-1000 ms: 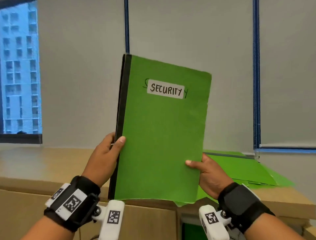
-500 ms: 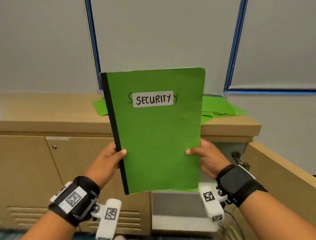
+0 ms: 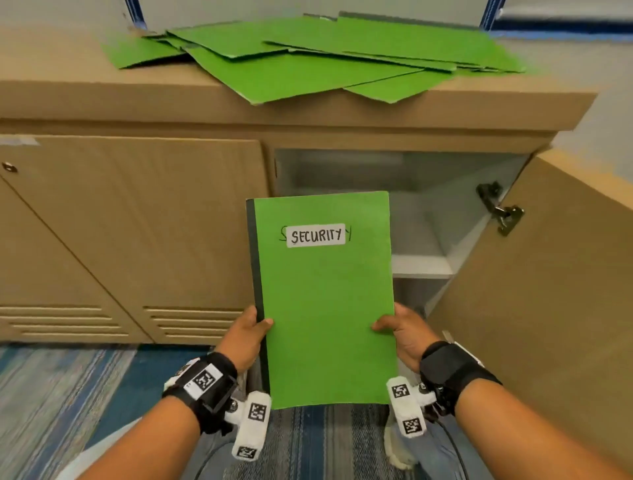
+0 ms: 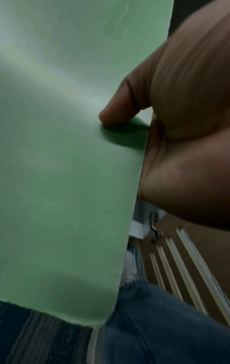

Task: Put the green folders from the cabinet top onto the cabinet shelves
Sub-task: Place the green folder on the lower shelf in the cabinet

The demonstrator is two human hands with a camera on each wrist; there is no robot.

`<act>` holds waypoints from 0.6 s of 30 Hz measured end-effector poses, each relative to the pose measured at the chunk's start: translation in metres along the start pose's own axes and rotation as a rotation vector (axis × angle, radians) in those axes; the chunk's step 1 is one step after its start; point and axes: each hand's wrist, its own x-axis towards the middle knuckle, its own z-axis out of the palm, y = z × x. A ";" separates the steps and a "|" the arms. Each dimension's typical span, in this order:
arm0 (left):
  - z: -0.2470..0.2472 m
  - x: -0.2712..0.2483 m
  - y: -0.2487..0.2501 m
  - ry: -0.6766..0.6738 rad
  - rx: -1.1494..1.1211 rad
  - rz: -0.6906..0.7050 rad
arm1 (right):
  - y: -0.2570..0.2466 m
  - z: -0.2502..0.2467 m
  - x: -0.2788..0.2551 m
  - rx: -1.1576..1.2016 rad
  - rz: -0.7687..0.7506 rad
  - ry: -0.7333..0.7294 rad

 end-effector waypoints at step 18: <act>0.055 0.066 -0.147 -0.120 0.475 -0.430 | 0.148 -0.047 0.087 -0.388 0.429 0.048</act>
